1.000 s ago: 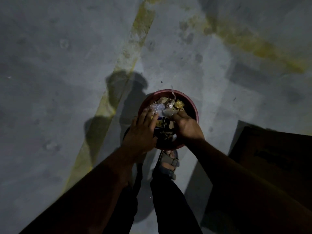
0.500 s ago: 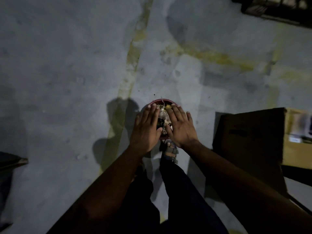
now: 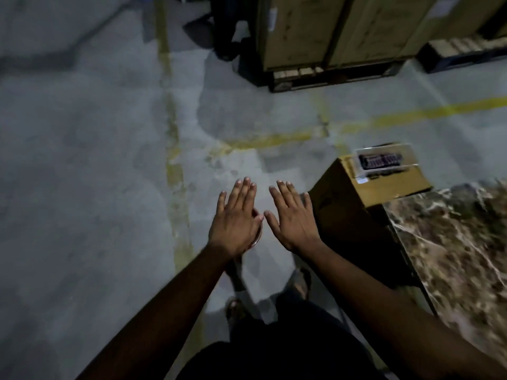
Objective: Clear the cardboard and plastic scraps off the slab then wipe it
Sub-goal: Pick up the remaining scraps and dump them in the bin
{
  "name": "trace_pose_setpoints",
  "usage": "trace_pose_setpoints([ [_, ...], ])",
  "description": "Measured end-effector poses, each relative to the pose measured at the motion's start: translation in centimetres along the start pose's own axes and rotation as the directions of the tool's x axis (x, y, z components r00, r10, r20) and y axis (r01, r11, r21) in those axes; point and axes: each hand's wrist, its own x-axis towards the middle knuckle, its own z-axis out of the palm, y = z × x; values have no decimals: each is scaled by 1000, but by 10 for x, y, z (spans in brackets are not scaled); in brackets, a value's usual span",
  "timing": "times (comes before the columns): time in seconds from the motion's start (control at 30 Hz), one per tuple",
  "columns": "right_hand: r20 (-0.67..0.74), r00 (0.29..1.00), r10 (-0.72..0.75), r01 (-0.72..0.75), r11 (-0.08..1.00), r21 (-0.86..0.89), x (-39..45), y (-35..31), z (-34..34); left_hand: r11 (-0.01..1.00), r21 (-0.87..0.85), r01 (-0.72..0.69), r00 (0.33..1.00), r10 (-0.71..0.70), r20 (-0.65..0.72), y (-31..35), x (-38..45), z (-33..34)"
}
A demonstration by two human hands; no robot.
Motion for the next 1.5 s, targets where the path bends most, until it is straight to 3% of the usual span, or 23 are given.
trace_pose_setpoints([
  [0.17,-140,967,212,-216,976,-16,-50,47,-48,971,4,-241,970,241,-45,60,29,-32],
  [0.37,-252,851,462,-458,886,78,-126,122,-82,867,9,-497,866,497,-62,172,48,-37],
  [0.67,-294,593,750,-724,656,212,-291,258,-91,603,31,-797,604,797,22,403,23,14],
  [0.83,-219,469,856,-782,518,347,-391,331,-75,452,4,-892,449,884,135,516,-11,75],
  [0.9,-151,454,878,-795,476,376,-424,351,-63,384,5,-923,375,898,230,542,-20,100],
  [1.0,-39,378,925,-845,362,393,-476,375,-47,307,38,-951,295,863,410,576,-35,124],
  [1.17,109,226,968,-889,160,430,-526,410,-36,296,-14,-955,253,840,479,605,-39,138],
  [1.27,171,203,964,-872,98,480,-537,432,-27,251,-56,-966,207,888,411,614,-40,146],
  [1.43,134,198,971,-883,118,454,-523,453,-23,319,-163,-934,245,901,359,642,-37,155],
  [1.5,139,253,957,-868,161,470,-514,464,-29,292,-232,-928,201,916,346,654,-29,157],
])
